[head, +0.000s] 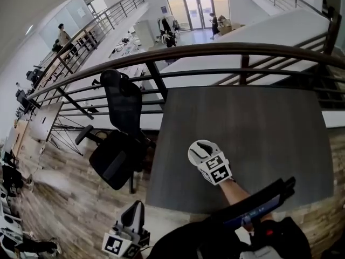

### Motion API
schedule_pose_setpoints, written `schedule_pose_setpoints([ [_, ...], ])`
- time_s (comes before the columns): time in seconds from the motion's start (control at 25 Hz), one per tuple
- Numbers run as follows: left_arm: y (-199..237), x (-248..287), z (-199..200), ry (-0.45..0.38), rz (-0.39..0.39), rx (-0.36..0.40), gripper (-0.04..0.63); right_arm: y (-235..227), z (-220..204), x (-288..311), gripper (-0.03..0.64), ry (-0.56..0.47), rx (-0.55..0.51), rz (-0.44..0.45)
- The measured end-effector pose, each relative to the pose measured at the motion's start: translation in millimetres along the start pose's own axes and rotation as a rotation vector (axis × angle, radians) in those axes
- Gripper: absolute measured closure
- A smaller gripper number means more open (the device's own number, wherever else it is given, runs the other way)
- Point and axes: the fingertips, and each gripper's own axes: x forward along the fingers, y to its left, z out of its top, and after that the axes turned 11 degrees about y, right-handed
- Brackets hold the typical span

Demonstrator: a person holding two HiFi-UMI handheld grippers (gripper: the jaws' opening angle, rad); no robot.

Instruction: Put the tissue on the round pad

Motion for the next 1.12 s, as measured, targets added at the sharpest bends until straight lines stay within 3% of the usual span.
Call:
schedule_pose_setpoints([
  [0.24,16,-41,-8,-0.049,-0.034,-0.013,0.592,42,20,-39,0.57,-0.083,0.035,-0.064],
  [0.48,21,-85,-22,-0.079,-0.082,-0.012,0.592,96,24,-83,0.615,-0.136,0.036,-0.126],
  [0.84,43,-110,-40,-0.06,-0.148,-0.029,0.592,146,35,-113,0.615,-0.188,0.056,-0.182],
  [1.04,39,-131,-37,-0.109,-0.233,-0.008,0.592,178,24,-129,0.614,-0.188,0.067,-0.226],
  [1.12,38,-135,-43,-0.086,-0.253,-0.006,0.592,191,22,-139,0.614,-0.188,0.068,-0.231],
])
